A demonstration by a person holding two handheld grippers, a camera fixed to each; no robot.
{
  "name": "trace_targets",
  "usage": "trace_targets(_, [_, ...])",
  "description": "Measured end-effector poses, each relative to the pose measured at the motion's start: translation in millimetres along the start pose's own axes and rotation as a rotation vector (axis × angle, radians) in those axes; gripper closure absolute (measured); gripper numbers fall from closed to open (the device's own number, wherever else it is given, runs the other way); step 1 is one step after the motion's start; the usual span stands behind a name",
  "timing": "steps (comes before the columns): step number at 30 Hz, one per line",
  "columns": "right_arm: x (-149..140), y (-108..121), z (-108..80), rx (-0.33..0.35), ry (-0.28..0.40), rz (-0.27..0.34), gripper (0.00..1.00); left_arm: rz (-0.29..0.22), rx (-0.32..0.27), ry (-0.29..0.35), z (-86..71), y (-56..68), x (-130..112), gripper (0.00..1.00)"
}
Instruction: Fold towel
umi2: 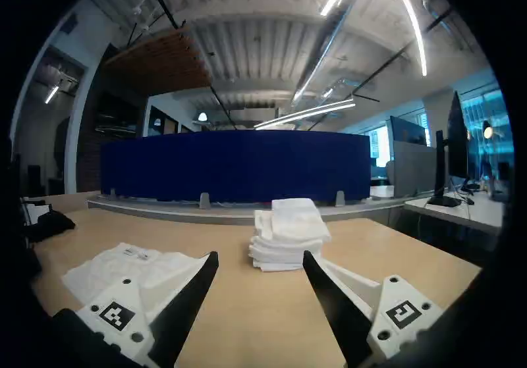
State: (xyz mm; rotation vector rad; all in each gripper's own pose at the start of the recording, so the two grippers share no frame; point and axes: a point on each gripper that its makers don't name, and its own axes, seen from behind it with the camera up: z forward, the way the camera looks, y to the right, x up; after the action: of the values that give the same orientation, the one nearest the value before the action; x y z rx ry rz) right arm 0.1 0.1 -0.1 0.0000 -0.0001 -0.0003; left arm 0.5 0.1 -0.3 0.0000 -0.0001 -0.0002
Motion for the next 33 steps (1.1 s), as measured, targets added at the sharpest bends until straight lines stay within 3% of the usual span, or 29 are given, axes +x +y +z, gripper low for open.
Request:
trace_targets(20, [8.8,4.9,-1.4,-0.022,0.008,-0.001,0.00,0.016,0.017,0.003,-1.5,-2.9,2.2,0.03])
trace_targets(26, [53.3,-1.9,-4.6,-0.008,0.040,-0.007,0.00,0.016,0.006,0.003,-4.8,2.1,27.7,0.03])
trace_targets(33, [111.5,-10.1,-11.4,-0.002,0.023,0.001,0.00,0.010,-0.007,-0.007,-9.2,6.3,86.6,0.03])
